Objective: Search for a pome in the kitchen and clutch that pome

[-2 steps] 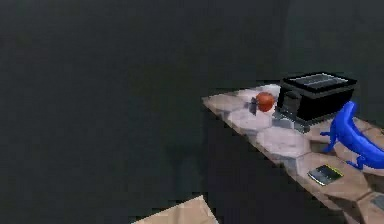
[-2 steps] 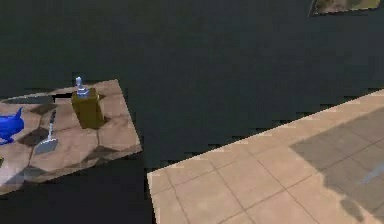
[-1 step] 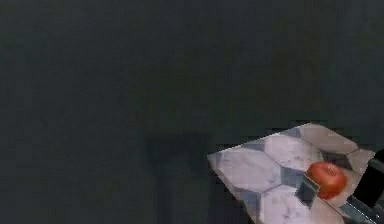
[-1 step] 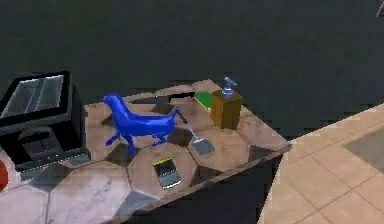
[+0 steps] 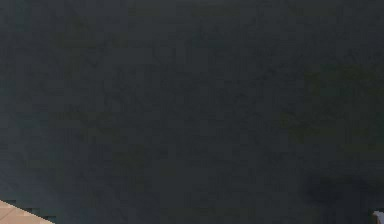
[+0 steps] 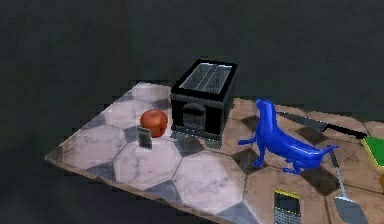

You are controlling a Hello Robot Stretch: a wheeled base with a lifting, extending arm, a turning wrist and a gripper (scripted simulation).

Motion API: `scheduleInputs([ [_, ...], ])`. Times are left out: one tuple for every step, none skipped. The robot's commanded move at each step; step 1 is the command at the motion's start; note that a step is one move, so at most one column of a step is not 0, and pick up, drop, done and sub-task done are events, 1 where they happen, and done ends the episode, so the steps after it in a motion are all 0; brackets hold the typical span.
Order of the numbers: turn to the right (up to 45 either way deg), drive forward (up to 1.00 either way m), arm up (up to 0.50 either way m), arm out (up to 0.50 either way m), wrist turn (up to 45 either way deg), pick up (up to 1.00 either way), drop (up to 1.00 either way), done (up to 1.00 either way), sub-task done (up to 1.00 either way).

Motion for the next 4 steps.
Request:
scheduleInputs([
  [0.0,0.00,0.50,0.00,0.0,0.00,0.00,0.00,0.00],
  [0.0,0.00,0.38,0.00,0.0,0.00,0.00,0.00,0.00],
  [0.0,0.00,0.00,0.26,0.0,0.00,0.00,0.00,0.00],
  [0.0,0.00,0.00,0.00,45.0,0.00,0.00,0.00,0.00],
])
